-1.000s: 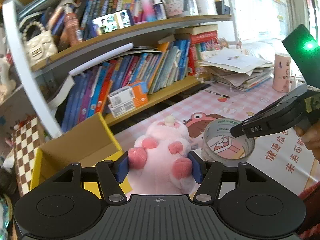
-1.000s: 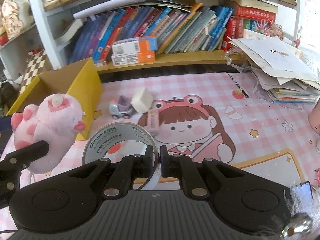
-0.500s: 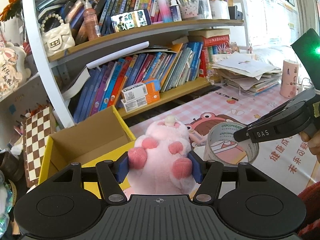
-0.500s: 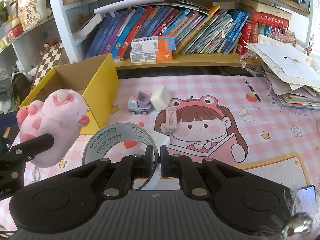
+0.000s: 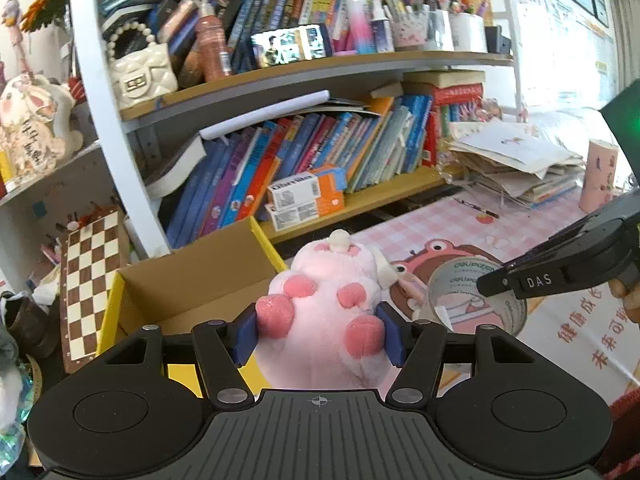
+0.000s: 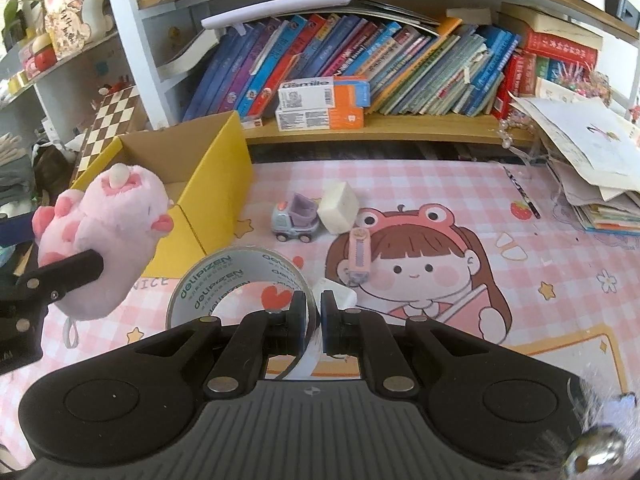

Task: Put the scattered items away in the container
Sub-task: 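Lift the pink plush with the left tool while the right tool lifts the tape roll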

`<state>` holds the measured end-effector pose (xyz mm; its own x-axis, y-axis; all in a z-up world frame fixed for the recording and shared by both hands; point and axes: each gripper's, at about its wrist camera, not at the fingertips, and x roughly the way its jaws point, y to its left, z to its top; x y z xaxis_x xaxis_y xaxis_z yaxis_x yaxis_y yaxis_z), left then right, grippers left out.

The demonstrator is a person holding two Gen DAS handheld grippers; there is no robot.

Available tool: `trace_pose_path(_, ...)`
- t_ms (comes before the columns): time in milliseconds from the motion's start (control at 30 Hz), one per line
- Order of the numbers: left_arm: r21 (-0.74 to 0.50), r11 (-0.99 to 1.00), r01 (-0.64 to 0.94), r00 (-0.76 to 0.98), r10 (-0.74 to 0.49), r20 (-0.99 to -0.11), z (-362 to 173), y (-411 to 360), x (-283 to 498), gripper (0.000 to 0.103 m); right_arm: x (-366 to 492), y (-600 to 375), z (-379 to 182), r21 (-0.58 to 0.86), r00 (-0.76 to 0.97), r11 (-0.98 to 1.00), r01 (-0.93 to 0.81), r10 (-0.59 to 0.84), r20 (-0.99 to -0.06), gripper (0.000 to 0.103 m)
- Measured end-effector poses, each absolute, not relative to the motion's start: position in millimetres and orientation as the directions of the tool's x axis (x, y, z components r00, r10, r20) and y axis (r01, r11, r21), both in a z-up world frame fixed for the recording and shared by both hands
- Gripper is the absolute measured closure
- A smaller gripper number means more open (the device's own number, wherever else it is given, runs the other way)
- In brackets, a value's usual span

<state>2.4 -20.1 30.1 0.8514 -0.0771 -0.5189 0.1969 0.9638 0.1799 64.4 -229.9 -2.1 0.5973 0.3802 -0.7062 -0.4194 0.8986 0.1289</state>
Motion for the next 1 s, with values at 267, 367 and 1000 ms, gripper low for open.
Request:
trace_pose_path(267, 0.165, 0.972, 0.167, 0.858, -0.061, -0.51, 33, -9, 0, 0.043, 66, -218, 5, 0.126, 0.59, 0.882, -0.454, 0.404, -0.699, 0.096)
trace_pose_path(367, 0.163, 0.974, 0.159, 0.861, -0.056, -0.505, 34, -5, -3, 0.043, 62, -214, 5, 0.131, 0.582, 0.876, -0.464, 0.413, -0.7, 0.096)
trace_pose_path(1000, 0.144, 0.963, 0.229, 0.865, -0.133, -0.484, 48, 29, -20, 0.043, 32, -192, 16, 0.118, 0.615, 0.912, -0.394, 0.357, -0.703, 0.096)
